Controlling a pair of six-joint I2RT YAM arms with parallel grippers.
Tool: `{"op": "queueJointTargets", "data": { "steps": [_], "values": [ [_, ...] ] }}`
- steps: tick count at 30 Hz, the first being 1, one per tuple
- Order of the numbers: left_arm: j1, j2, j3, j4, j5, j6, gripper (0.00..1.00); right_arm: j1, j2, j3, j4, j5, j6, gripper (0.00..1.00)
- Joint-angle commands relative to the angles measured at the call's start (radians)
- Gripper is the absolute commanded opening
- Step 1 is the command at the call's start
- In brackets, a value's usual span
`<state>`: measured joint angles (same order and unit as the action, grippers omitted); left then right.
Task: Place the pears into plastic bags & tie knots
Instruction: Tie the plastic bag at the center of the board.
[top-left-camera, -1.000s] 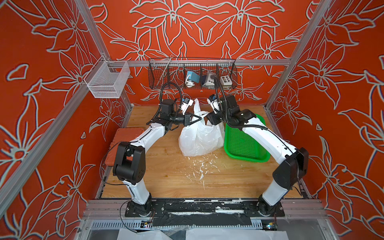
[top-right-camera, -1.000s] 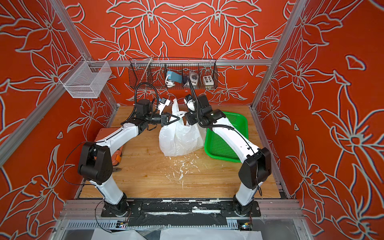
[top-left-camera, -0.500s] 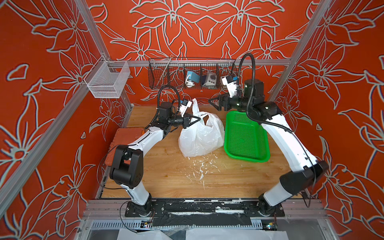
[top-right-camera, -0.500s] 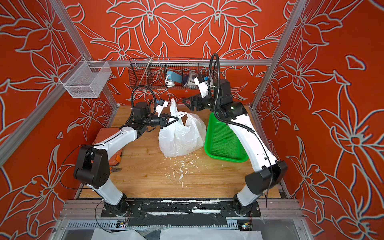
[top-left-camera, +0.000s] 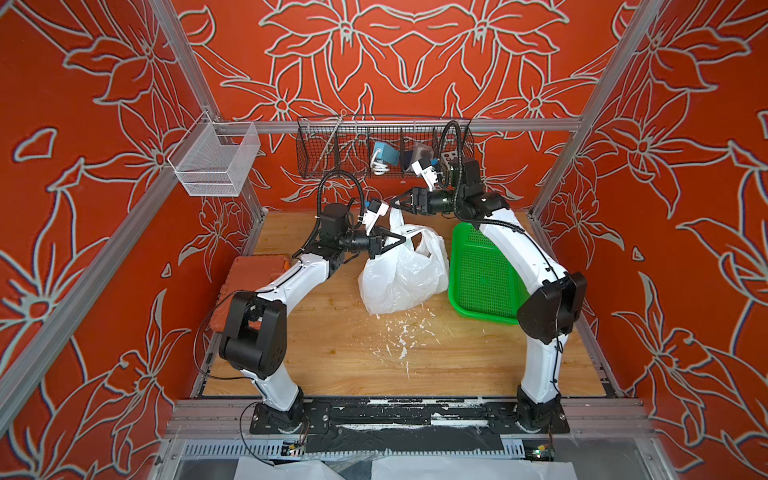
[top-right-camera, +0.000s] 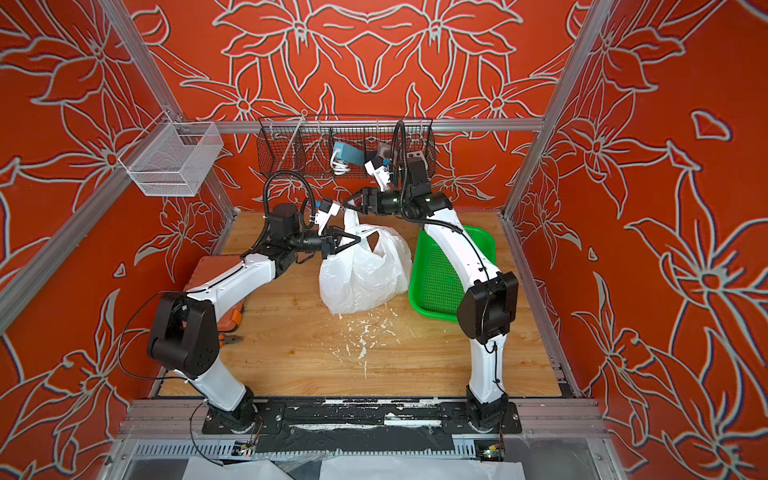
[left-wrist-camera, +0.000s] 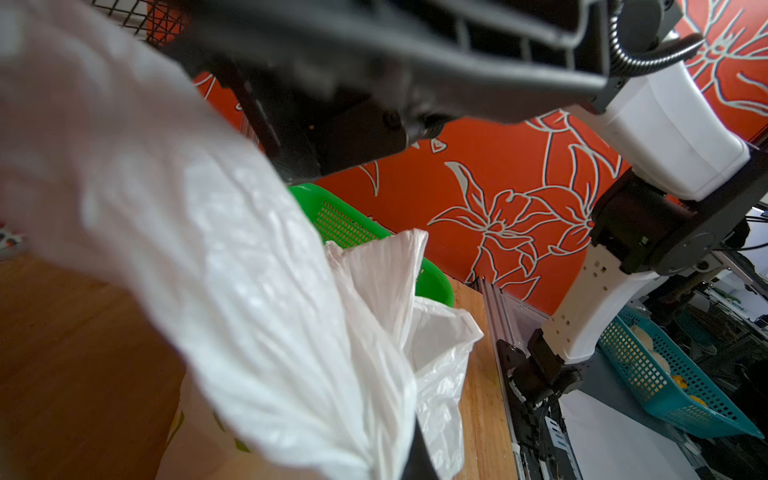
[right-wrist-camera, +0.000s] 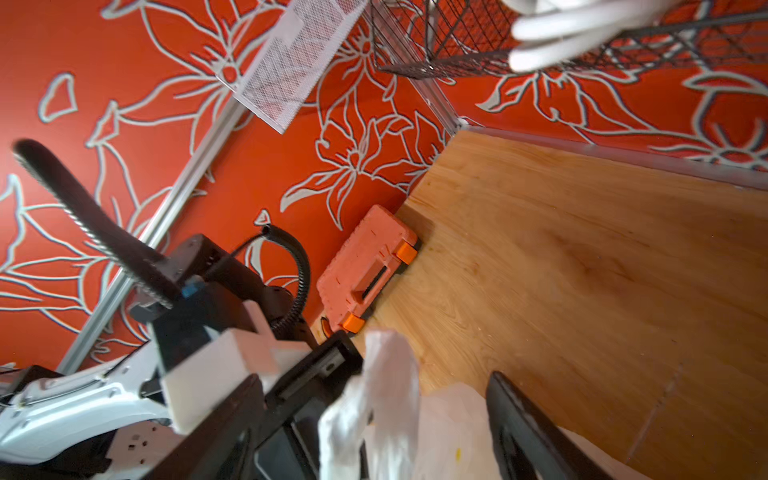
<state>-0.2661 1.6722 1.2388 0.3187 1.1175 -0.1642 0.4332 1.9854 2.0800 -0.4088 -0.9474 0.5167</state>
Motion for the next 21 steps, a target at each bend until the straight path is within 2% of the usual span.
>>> {"op": "queueJointTargets", "data": {
  "steps": [1, 3, 5, 7, 9, 10, 12, 13, 14, 16, 21],
  "values": [
    [-0.003, -0.034, 0.021, -0.008, 0.033, 0.025, 0.00, 0.008, 0.024, 0.035, 0.084, -0.071, 0.062, 0.68],
    [-0.003, -0.033, 0.021, -0.009, 0.033, 0.025, 0.00, 0.007, 0.029, 0.036, 0.103, -0.082, 0.079, 0.51],
    [-0.003, -0.032, 0.016, -0.002, 0.034, 0.021, 0.00, 0.007, 0.041, 0.040, 0.132, -0.105, 0.110, 0.42],
    [-0.002, -0.034, 0.015, 0.000, 0.033, 0.020, 0.00, 0.007, 0.049, 0.049, 0.130, -0.115, 0.114, 0.43],
    [-0.003, -0.033, 0.014, 0.004, 0.032, 0.017, 0.00, 0.007, 0.049, 0.047, 0.125, -0.119, 0.106, 0.49],
    [-0.003, -0.032, 0.014, 0.007, 0.030, 0.013, 0.00, 0.007, 0.050, 0.049, 0.116, -0.117, 0.100, 0.47],
    [-0.004, -0.029, 0.014, 0.017, 0.030, 0.002, 0.00, 0.006, 0.049, 0.048, 0.111, -0.122, 0.094, 0.24],
    [-0.003, -0.028, 0.014, 0.025, 0.029, -0.006, 0.00, 0.001, 0.045, 0.044, 0.112, -0.125, 0.090, 0.04],
    [-0.002, -0.025, 0.016, 0.029, 0.026, -0.016, 0.00, -0.004, 0.030, 0.034, 0.110, -0.119, 0.083, 0.00],
    [0.003, -0.010, 0.036, 0.013, 0.012, -0.046, 0.00, -0.016, -0.022, -0.003, 0.108, -0.077, 0.062, 0.00],
    [0.021, 0.031, 0.040, 0.106, -0.037, -0.252, 0.00, -0.024, -0.213, -0.154, 0.020, 0.091, -0.063, 0.00]
  ]
}}
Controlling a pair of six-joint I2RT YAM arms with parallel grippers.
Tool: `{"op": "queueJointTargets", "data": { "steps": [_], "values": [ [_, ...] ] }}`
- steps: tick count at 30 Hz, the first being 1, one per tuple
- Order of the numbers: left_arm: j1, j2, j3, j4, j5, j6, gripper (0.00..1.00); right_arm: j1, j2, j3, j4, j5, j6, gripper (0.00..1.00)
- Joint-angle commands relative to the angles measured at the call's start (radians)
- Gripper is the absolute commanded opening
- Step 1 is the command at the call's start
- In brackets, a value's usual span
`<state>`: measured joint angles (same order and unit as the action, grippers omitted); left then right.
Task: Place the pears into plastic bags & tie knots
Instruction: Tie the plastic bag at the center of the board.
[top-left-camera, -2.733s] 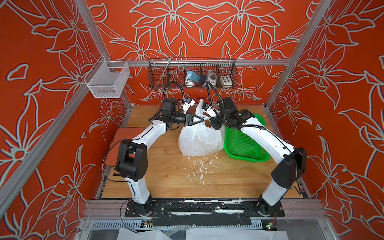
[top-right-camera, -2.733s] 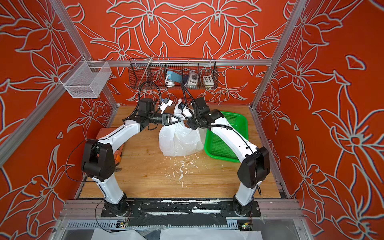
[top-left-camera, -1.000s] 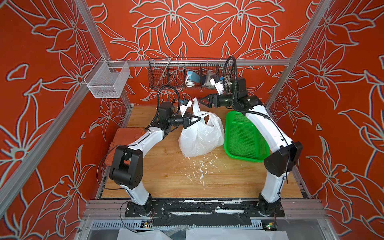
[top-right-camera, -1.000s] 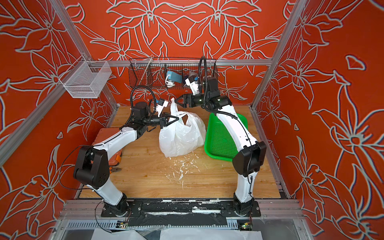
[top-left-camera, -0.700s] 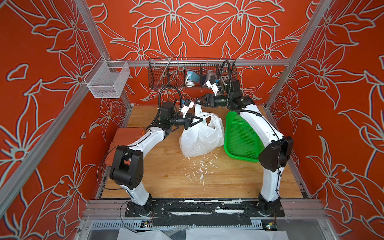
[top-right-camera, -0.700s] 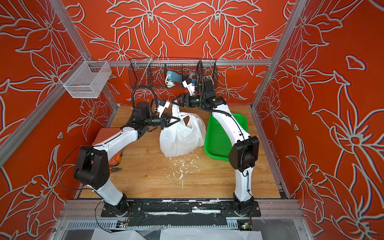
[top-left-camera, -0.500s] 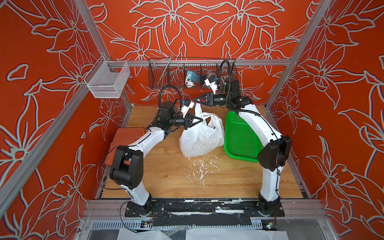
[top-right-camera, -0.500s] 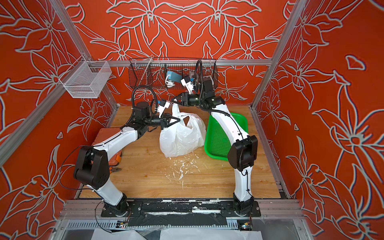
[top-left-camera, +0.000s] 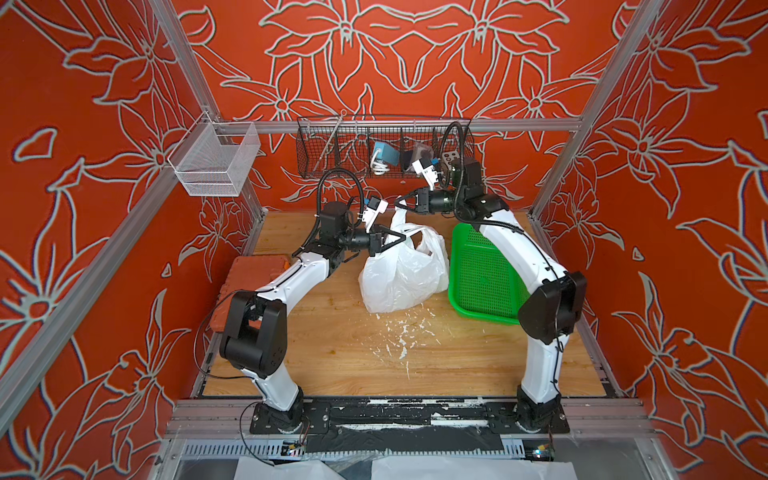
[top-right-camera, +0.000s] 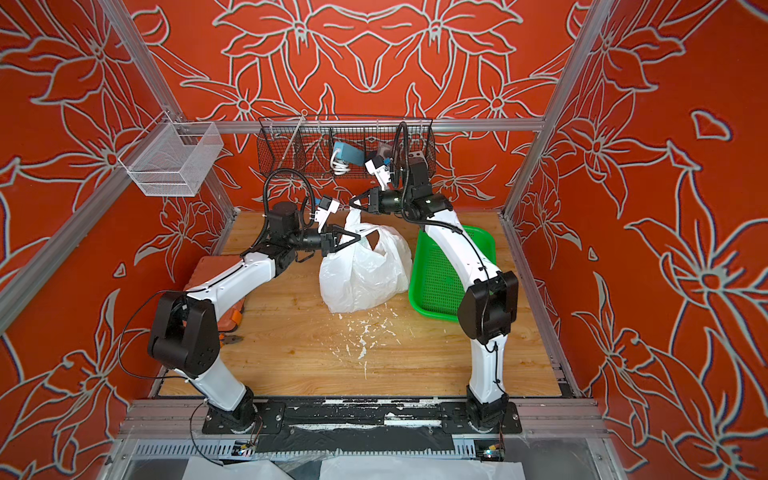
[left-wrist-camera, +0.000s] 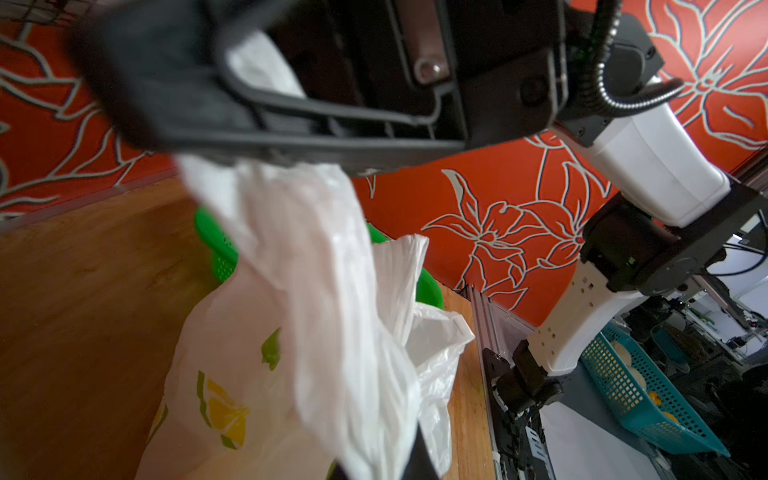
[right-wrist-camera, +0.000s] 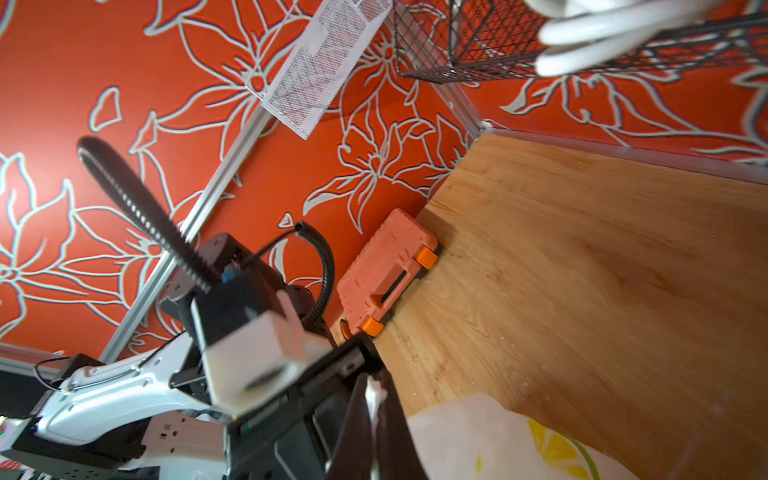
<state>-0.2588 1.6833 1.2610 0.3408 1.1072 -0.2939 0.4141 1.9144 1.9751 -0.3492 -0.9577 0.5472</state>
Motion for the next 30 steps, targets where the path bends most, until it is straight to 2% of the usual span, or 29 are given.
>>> {"op": "queueJointTargets", "data": {
  "steps": [1, 6, 11, 17, 20, 27, 30],
  "values": [
    [0.015, 0.021, 0.010, 0.114, -0.032, -0.151, 0.00, 0.001, -0.193, -0.110, -0.044, 0.151, -0.117, 0.00],
    [0.019, 0.043, 0.027, 0.133, -0.043, -0.216, 0.00, 0.022, -0.383, -0.371, -0.004, 0.300, -0.156, 0.00],
    [0.020, 0.058, 0.023, 0.187, -0.052, -0.281, 0.00, 0.067, -0.439, -0.466, -0.090, 0.353, -0.241, 0.00],
    [0.026, 0.051, 0.015, 0.231, -0.042, -0.312, 0.00, 0.066, -0.495, -0.665, -0.043, 0.501, -0.227, 0.00],
    [0.026, 0.047, 0.003, 0.271, -0.022, -0.332, 0.00, 0.058, -0.475, -0.702, -0.005, 0.511, -0.201, 0.00],
    [0.027, 0.047, -0.009, 0.357, 0.053, -0.377, 0.00, 0.049, -0.450, -0.661, 0.000, 0.506, -0.194, 0.00],
    [0.023, 0.062, 0.005, 0.375, 0.070, -0.419, 0.19, 0.049, -0.446, -0.657, 0.007, 0.492, -0.190, 0.00]
  ]
}}
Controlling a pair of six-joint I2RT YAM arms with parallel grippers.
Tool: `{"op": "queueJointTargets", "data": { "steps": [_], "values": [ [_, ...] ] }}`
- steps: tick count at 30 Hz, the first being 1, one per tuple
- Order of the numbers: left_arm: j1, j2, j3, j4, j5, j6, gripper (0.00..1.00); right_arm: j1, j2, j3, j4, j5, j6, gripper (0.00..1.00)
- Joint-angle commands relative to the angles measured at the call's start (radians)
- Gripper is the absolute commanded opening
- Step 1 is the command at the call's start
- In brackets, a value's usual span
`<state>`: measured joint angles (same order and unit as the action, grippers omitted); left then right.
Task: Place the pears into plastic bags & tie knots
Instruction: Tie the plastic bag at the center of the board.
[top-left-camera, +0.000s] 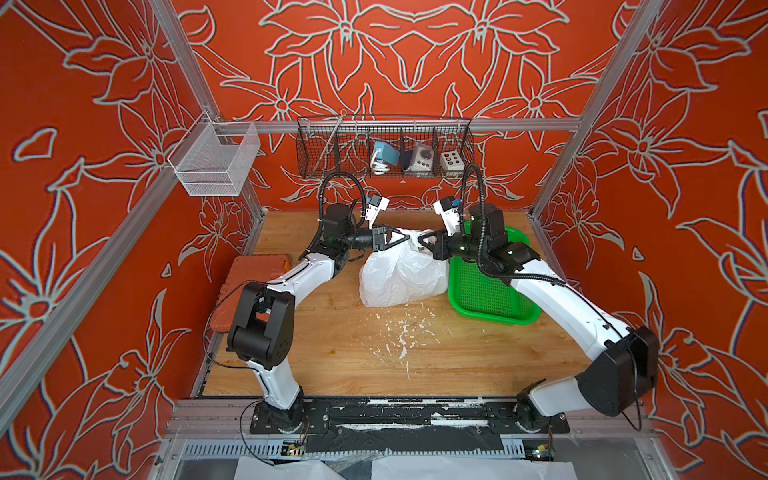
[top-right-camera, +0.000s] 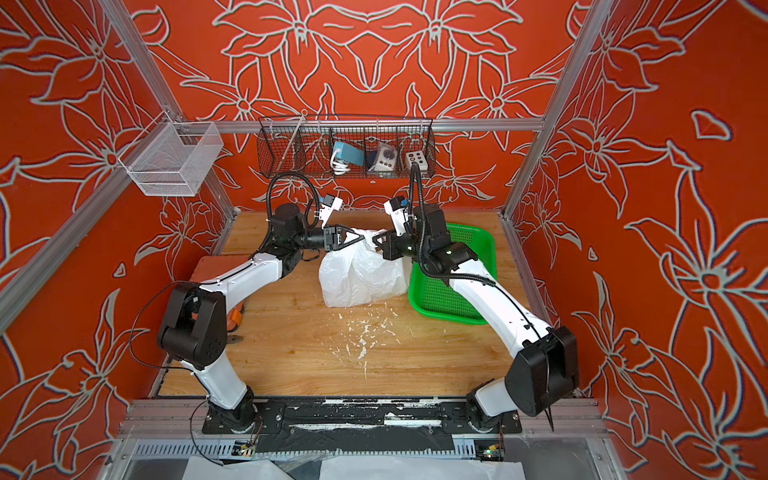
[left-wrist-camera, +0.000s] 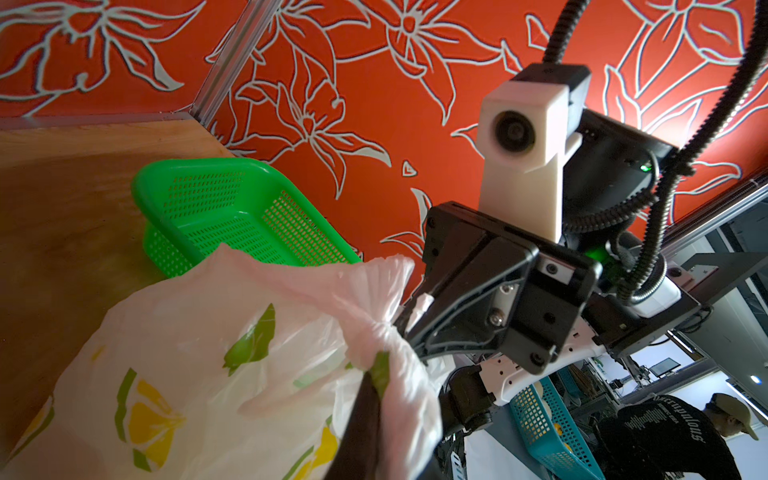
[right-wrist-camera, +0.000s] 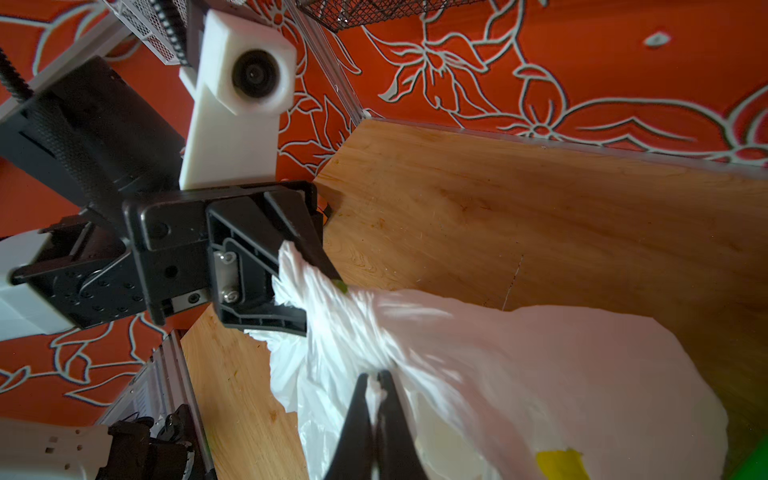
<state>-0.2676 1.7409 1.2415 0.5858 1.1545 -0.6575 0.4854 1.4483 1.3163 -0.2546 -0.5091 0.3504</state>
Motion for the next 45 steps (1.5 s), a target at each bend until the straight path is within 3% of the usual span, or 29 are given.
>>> {"op": "queueJointTargets", "data": {
  "steps": [1, 4, 8, 15, 20, 26, 32, 35, 39, 42, 43, 45],
  "values": [
    [0.029, 0.009, 0.031, 0.131, 0.029, -0.061, 0.24, -0.022, 0.019, -0.001, -0.083, 0.042, 0.008, 0.00],
    [0.018, 0.015, 0.042, 0.127, 0.039, -0.059, 0.34, -0.022, 0.017, -0.004, -0.078, 0.037, 0.007, 0.00],
    [0.005, 0.023, 0.057, 0.074, 0.030, -0.028, 0.39, -0.022, 0.017, -0.006, -0.069, 0.034, 0.009, 0.00],
    [-0.017, 0.034, 0.121, -0.182, -0.085, 0.174, 0.45, -0.022, 0.012, -0.019, -0.062, 0.027, 0.012, 0.00],
    [-0.034, 0.062, 0.201, -0.322, -0.100, 0.274, 0.50, -0.022, 0.009, -0.028, -0.056, 0.027, 0.014, 0.00],
    [-0.065, 0.111, 0.291, -0.557, -0.097, 0.421, 0.51, -0.022, 0.014, -0.029, -0.054, 0.027, 0.013, 0.00],
    [-0.071, 0.129, 0.294, -0.658, -0.084, 0.487, 0.50, -0.022, 0.006, -0.037, -0.057, 0.032, 0.009, 0.00],
    [-0.073, 0.129, 0.288, -0.655, -0.061, 0.489, 0.39, -0.022, 0.004, -0.041, -0.061, 0.035, 0.005, 0.00],
    [-0.074, 0.131, 0.288, -0.655, -0.036, 0.499, 0.00, -0.022, -0.001, -0.047, -0.063, 0.042, 0.001, 0.00],
    [-0.074, 0.123, 0.288, -0.665, -0.040, 0.509, 0.00, -0.024, -0.013, -0.046, -0.090, 0.055, -0.001, 0.00],
    [-0.074, 0.114, 0.285, -0.656, -0.053, 0.503, 0.00, -0.026, -0.026, -0.043, -0.119, 0.065, 0.008, 0.05],
    [-0.074, 0.075, 0.256, -0.603, -0.121, 0.489, 0.00, -0.039, -0.072, -0.033, -0.201, 0.080, 0.053, 0.44]
  ]
}}
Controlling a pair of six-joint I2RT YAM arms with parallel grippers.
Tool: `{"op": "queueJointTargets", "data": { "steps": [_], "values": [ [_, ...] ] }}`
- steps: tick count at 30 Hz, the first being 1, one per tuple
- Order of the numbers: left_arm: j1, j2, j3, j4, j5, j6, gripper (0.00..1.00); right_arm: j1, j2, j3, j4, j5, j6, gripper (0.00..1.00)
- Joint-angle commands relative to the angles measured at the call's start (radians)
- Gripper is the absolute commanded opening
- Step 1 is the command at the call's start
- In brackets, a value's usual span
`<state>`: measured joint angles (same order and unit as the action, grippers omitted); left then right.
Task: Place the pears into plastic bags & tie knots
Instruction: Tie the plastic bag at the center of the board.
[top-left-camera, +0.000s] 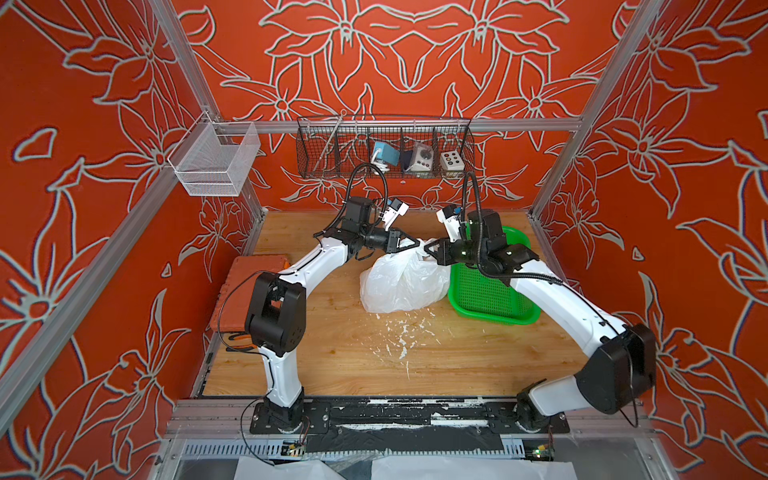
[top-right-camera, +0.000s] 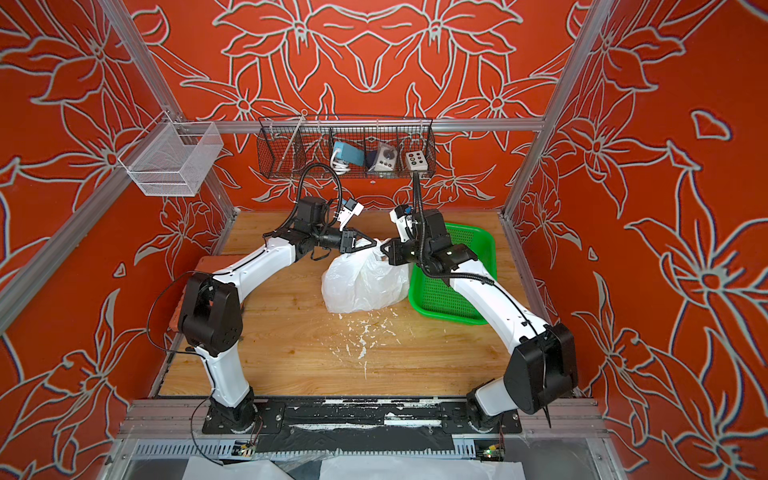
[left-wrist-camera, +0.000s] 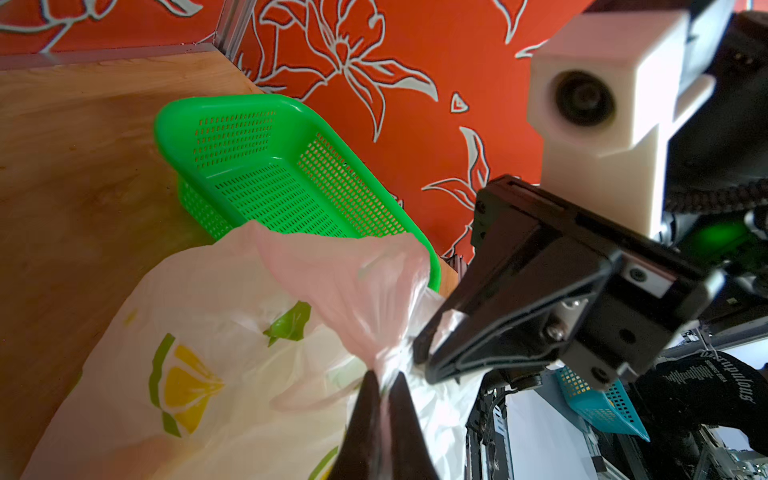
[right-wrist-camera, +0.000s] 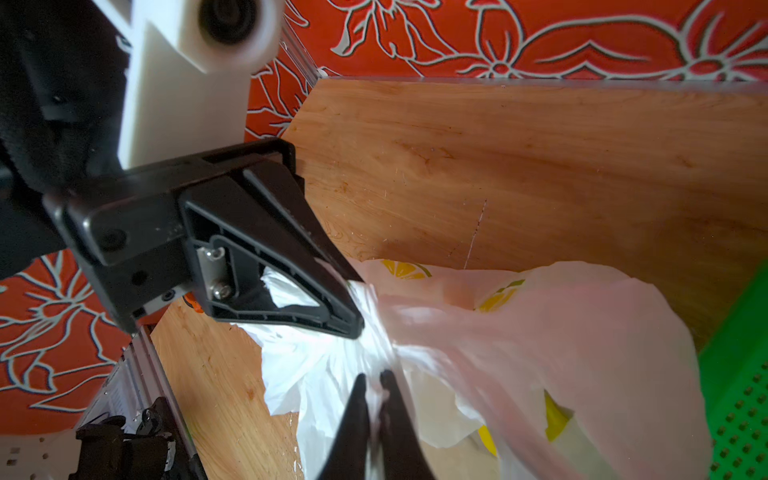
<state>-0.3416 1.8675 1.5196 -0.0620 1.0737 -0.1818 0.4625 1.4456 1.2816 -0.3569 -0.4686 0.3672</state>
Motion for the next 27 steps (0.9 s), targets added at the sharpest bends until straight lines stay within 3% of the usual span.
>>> {"op": "queueJointTargets", "data": {
  "steps": [1, 4, 7, 10, 13, 27],
  "values": [
    [-0.001, -0.080, -0.053, 0.087, -0.097, 0.003, 0.00, -0.023, -0.108, 0.003, -0.133, 0.051, 0.071, 0.55],
    [-0.004, -0.159, -0.140, 0.215, -0.231, -0.008, 0.00, -0.027, -0.197, 0.045, -0.236, 0.066, 0.173, 0.70],
    [-0.015, -0.201, -0.187, 0.280, -0.332, 0.007, 0.00, -0.027, -0.172, 0.128, -0.283, 0.009, 0.327, 0.71],
    [-0.044, -0.238, -0.230, 0.335, -0.423, 0.065, 0.00, -0.023, -0.127, 0.106, -0.126, -0.135, 0.566, 0.72],
    [-0.072, -0.261, -0.260, 0.373, -0.480, 0.110, 0.00, -0.005, -0.090, 0.079, 0.048, -0.189, 0.733, 0.73],
    [-0.095, -0.278, -0.266, 0.383, -0.437, 0.136, 0.00, 0.016, 0.034, 0.073, 0.191, -0.131, 0.845, 0.71]
  ]
}}
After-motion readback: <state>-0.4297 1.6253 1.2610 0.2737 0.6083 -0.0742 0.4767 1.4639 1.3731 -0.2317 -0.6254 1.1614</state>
